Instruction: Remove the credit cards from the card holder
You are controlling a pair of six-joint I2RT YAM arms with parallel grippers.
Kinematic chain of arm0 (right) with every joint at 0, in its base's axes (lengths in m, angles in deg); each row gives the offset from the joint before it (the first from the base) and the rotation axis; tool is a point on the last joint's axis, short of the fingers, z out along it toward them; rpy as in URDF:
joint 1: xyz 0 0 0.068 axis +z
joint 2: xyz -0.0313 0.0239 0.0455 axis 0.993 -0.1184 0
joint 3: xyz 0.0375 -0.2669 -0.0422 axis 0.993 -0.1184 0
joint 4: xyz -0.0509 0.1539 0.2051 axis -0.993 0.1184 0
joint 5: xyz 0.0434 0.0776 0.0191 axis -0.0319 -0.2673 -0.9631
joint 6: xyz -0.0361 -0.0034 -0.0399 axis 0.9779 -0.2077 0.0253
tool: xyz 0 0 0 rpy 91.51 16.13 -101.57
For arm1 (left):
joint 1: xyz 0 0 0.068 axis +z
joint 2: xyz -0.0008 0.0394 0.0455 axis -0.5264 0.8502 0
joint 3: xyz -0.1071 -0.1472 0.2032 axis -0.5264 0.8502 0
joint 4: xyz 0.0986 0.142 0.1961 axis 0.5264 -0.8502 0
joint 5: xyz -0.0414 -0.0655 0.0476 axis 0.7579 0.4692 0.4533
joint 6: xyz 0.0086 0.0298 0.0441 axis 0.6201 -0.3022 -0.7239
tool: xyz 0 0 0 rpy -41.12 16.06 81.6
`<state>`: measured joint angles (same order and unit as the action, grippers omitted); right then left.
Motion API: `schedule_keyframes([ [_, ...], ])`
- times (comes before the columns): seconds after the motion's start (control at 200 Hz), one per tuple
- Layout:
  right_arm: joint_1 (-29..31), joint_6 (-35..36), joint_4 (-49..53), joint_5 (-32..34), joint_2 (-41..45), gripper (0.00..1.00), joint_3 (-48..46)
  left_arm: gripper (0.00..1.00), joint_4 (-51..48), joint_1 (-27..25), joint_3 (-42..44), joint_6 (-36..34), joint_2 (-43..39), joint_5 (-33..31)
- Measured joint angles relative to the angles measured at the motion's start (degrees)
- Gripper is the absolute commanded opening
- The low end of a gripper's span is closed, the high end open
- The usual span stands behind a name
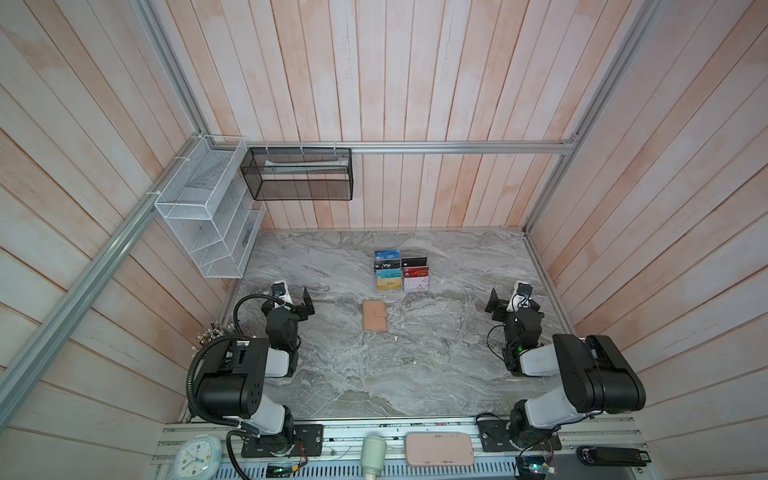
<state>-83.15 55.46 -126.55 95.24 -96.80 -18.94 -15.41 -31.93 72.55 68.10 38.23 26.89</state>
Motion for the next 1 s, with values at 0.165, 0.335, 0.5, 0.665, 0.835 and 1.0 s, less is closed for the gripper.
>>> schedule_keyframes([
  [0.165,0.00,0.00,0.00,0.00,0.00,0.98,0.00,1.00,0.00,0.00,0.00,0.00,0.00,-0.02],
  [0.335,0.00,0.00,0.00,0.00,0.00,0.98,0.00,1.00,0.00,0.00,0.00,0.00,0.00,-0.02],
  [0.5,0.00,0.00,0.00,0.00,0.00,0.98,0.00,1.00,0.00,0.00,0.00,0.00,0.00,-0.02],
  [0.665,0.00,0.00,0.00,0.00,0.00,0.98,0.00,1.00,0.02,0.00,0.00,0.00,0.00,-0.02],
  [0.835,0.00,0.00,0.31,0.11,0.59,0.98,0.00,1.00,-0.17,-0.15,-0.09,-0.28,-0.07,0.00],
  [1.0,0.02,-0.46,6.16,1.99,7.17,0.98,1.07,1.00,-14.53,-3.19,-7.28,-0.74,-4.72,-2.73],
])
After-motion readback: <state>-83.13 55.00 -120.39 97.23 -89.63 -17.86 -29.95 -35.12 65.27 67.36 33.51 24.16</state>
